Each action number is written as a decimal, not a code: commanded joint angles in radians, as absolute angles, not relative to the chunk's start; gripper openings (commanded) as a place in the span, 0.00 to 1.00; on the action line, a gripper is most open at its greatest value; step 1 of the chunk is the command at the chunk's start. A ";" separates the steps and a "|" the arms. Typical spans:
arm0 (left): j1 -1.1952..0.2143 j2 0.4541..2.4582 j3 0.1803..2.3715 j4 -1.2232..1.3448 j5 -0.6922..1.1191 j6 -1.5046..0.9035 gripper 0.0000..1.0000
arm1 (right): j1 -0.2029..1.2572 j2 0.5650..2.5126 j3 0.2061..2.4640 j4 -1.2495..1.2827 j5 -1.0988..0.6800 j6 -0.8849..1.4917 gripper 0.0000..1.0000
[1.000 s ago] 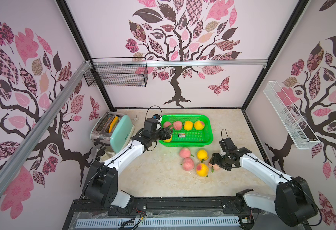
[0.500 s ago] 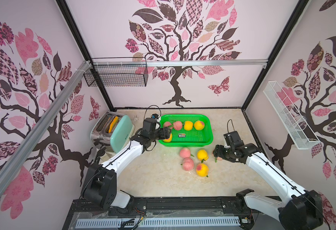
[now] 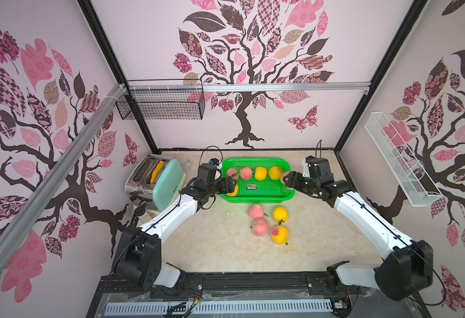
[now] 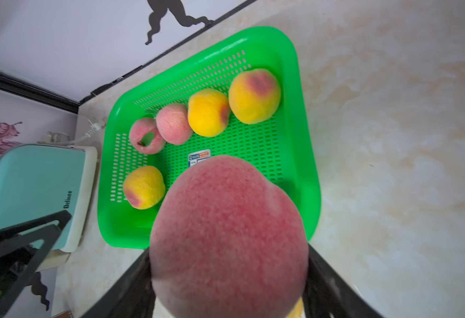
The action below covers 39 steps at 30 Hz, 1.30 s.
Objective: Put the peaches into the basket
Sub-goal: Pick up the peach from the center of the board, then place the peach in the basket.
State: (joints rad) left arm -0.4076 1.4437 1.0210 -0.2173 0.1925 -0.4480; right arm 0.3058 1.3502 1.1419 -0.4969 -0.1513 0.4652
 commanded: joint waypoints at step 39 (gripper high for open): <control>-0.365 1.363 1.007 -0.256 0.233 -0.460 0.78 | 0.515 2.199 1.856 -0.688 -0.393 0.369 0.72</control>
State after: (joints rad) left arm -0.3698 1.3705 1.0084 -0.2489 0.2367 -0.4713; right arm 0.5064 2.1990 1.8412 -0.6788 -0.3855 0.3733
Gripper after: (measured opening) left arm 0.778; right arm 0.729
